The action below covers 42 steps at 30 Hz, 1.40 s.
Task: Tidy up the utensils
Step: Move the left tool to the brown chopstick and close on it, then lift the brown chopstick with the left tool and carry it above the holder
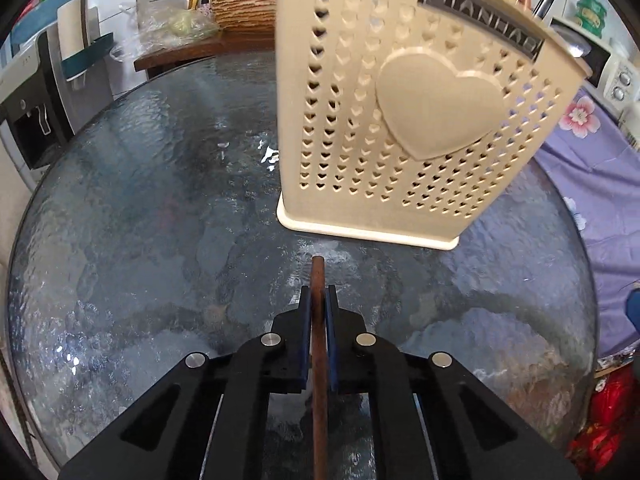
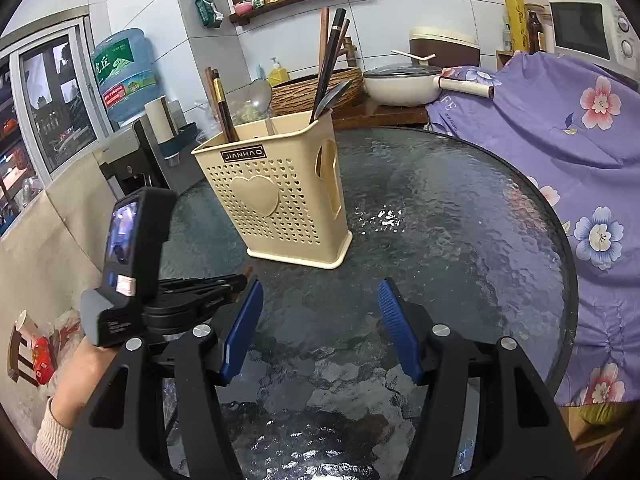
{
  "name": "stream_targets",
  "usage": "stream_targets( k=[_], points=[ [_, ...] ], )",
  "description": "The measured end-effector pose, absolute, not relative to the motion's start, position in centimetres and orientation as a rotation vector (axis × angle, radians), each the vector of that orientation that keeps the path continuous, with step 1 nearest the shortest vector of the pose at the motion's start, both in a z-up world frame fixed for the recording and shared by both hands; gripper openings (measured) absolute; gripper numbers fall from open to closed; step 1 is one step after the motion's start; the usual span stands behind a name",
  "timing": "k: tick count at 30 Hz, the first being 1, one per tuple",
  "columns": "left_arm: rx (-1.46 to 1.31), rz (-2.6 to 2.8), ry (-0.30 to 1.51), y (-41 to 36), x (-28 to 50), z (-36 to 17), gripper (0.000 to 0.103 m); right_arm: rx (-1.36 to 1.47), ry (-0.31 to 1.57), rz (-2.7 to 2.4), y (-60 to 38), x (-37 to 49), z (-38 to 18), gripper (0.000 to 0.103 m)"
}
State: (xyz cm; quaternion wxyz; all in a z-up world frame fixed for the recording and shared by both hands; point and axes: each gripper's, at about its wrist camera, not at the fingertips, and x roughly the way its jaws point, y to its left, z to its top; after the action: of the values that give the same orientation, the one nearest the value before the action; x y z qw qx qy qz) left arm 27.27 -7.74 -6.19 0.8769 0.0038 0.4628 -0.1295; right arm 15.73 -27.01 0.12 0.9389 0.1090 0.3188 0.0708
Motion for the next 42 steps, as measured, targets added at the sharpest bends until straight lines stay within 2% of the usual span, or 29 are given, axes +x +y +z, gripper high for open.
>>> stream_targets(
  k=[23,30,42],
  points=[
    [-0.072,-0.477,0.526,-2.0,16.8,11.2,0.006,0.194,0.579,0.185,-26.0,15.4,2.7,0.06],
    [-0.06,-0.513,0.455,-1.6,16.5,14.9,0.006,0.188,0.584,0.18,-25.9,15.6,2.6,0.06],
    [0.021,-0.535,0.252,-4.1,17.6,25.5,0.006,0.189,0.583,0.167,-26.3,15.6,2.7,0.06]
  ],
)
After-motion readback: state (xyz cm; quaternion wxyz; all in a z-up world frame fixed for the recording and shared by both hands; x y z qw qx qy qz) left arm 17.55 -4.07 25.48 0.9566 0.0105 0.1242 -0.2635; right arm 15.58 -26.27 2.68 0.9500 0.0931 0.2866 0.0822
